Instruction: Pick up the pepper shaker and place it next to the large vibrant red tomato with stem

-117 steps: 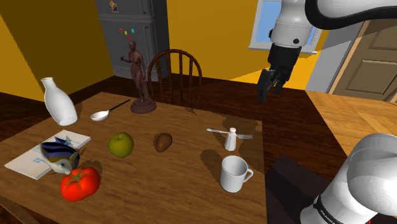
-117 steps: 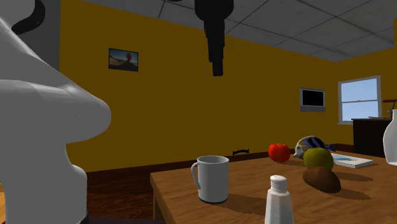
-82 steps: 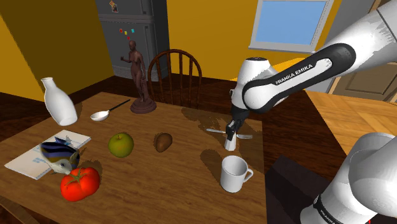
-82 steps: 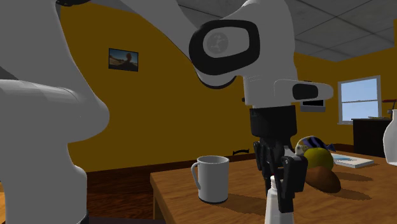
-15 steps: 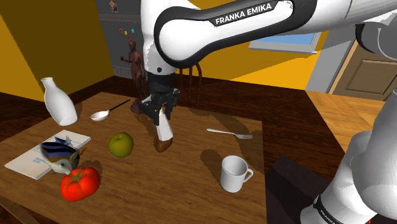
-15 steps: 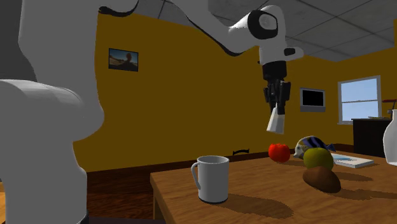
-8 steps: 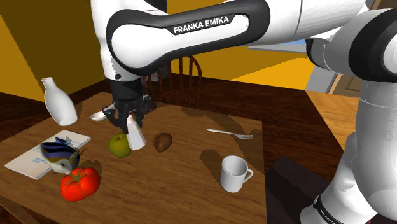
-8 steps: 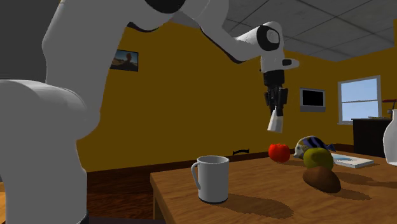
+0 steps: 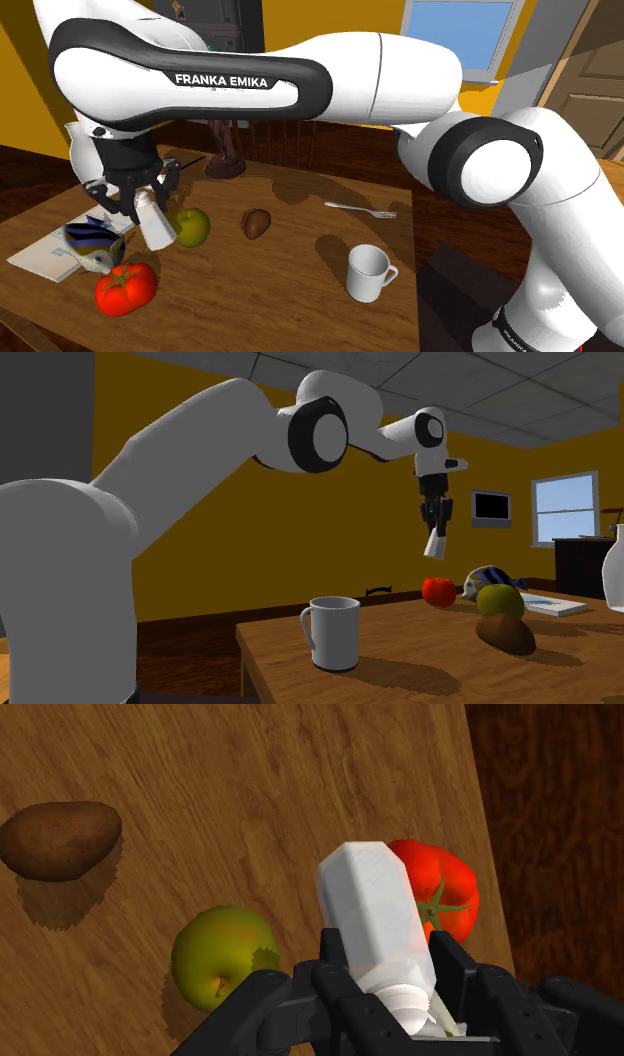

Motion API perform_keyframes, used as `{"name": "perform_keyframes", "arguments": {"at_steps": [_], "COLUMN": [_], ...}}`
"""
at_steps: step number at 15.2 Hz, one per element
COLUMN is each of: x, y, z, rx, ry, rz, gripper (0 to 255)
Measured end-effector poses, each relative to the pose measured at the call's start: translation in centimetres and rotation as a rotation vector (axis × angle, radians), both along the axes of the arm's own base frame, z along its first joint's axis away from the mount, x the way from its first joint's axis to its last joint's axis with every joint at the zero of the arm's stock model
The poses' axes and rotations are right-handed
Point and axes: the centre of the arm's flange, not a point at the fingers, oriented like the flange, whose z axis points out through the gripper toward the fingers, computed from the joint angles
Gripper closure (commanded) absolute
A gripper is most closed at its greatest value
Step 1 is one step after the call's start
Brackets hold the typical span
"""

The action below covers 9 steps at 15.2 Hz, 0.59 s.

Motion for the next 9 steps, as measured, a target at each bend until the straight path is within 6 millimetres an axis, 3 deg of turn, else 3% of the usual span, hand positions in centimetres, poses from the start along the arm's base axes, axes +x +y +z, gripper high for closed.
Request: {"name": "perform_keyframes", "arguments": {"at_steps": [9], "x": [-0.1], "y": [0.8], "z": [-4.6], "rx": [-0.002], "ry": [0.001], "rz": [-0.005], "gripper": [255]}}
